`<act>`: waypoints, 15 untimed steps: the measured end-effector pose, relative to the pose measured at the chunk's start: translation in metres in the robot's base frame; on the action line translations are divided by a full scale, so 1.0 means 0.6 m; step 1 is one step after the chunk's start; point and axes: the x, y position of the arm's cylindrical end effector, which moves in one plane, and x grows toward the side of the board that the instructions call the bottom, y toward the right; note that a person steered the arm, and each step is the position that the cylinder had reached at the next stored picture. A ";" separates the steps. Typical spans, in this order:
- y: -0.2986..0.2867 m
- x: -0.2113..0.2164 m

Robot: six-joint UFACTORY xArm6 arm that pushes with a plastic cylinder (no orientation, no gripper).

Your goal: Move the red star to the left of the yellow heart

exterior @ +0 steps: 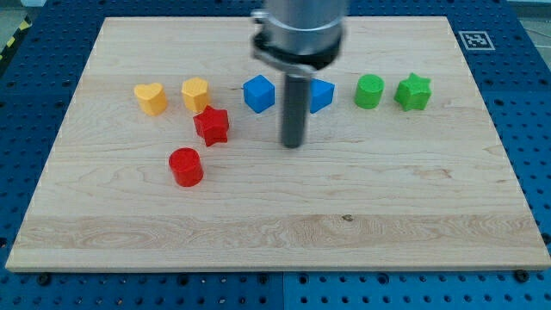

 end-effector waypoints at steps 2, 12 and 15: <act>-0.126 -0.042; -0.183 0.018; -0.104 -0.043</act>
